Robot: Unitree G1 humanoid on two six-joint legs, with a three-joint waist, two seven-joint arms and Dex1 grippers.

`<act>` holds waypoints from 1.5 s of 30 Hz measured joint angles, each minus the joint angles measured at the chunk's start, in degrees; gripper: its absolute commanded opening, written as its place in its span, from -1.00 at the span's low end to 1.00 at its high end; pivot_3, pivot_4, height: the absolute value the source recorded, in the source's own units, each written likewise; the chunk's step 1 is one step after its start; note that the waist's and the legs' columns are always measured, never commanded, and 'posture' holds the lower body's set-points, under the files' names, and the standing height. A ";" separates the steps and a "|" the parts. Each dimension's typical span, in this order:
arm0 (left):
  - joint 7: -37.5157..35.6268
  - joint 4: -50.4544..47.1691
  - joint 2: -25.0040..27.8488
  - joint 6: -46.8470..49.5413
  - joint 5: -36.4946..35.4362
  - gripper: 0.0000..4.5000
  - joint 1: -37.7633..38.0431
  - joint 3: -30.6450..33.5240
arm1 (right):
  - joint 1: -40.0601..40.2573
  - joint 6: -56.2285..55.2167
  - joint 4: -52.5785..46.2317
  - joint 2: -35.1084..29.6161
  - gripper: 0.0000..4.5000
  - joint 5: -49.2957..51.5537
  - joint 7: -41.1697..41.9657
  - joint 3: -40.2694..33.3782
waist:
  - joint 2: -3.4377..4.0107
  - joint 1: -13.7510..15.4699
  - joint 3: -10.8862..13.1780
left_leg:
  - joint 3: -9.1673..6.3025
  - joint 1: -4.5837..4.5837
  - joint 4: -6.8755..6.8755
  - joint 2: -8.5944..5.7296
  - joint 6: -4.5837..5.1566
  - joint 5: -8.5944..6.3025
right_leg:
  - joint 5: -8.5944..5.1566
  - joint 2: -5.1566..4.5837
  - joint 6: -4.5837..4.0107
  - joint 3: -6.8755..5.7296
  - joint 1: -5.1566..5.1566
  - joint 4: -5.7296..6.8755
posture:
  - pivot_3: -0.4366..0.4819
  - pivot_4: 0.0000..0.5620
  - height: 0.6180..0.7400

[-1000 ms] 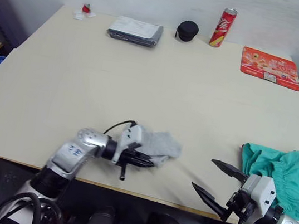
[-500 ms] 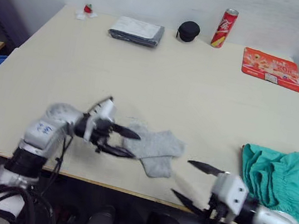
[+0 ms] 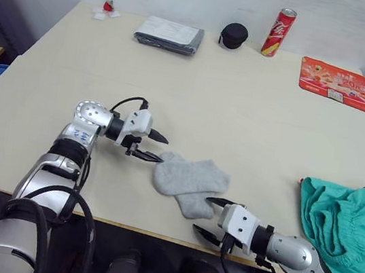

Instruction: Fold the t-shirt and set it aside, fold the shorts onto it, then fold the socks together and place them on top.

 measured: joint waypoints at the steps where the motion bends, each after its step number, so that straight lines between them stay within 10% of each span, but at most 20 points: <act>1: 0.54 1.00 -0.24 -0.45 0.80 0.14 -0.27 -0.27 | 0.14 -0.08 0.03 0.00 -0.09 -0.06 0.03 0.03 | 0.00 -0.07 0.00 | 0.00 0.00 0.11 0.04 0.00 -0.01 | 0.00 -0.04 0.00 0.03 0.00 0.02 | -0.05 -0.47 1.00; 6: 0.72 4.69 -0.59 -0.54 3.14 -0.54 -1.01 -0.44 | -0.07 -0.83 1.01 0.04 -0.89 -0.63 -0.22 -0.03 | 0.00 -0.13 0.00 | -0.05 0.00 0.28 0.15 0.01 -0.08 | 0.01 -0.07 -0.01 0.02 0.00 0.12 | -0.05 -0.47 1.00; 9: -0.67 4.85 -0.60 0.72 3.18 -0.97 -1.09 -0.15 | -0.26 -1.16 1.28 0.09 -1.00 -0.72 -0.30 -0.13 | 0.00 -0.09 0.00 | -0.05 0.00 0.30 0.14 0.01 -0.09 | 0.01 -0.08 -0.01 0.01 0.00 0.12 | -0.05 -0.47 1.00; 19: -2.38 -1.81 1.07 4.05 0.63 -0.99 4.69 3.41 | -4.95 -4.31 6.92 -0.97 -1.00 0.12 2.57 -1.69 | 0.00 -0.77 0.00 | -0.07 0.00 0.36 0.15 0.02 -0.09 | 0.01 -0.10 -0.02 0.02 0.01 0.21 | -0.05 -0.47 1.00; 33: 5.25 -44.38 7.03 29.19 -8.89 -0.99 31.20 8.27 | -14.49 -14.53 20.57 -2.73 -1.00 0.09 10.04 -2.86 | 0.01 -1.09 0.00 | -0.13 0.18 0.42 0.14 -0.02 -0.08 | -0.01 -0.22 -0.04 0.09 0.18 0.34 | -0.05 -0.47 1.00; 38: 8.98 -50.78 7.27 35.48 -10.93 -0.43 33.44 8.64 | -13.66 -11.17 20.32 -2.73 -0.71 5.07 12.75 -3.63 | 0.01 -1.19 0.00 | -0.14 0.20 0.37 0.16 -0.04 -0.10 | -0.01 -0.23 -0.05 0.09 0.20 0.32 | -0.05 -0.47 1.00; 45: 10.11 -63.00 15.45 53.23 -20.58 0.60 39.75 13.53 | -10.38 -5.28 16.24 -6.25 0.37 14.20 17.49 -8.64 | 0.23 -1.42 0.15 | -0.16 0.23 0.29 0.21 -0.11 -0.15 | -0.03 -0.22 -0.07 0.09 0.22 0.22 | -0.05 -0.47 1.00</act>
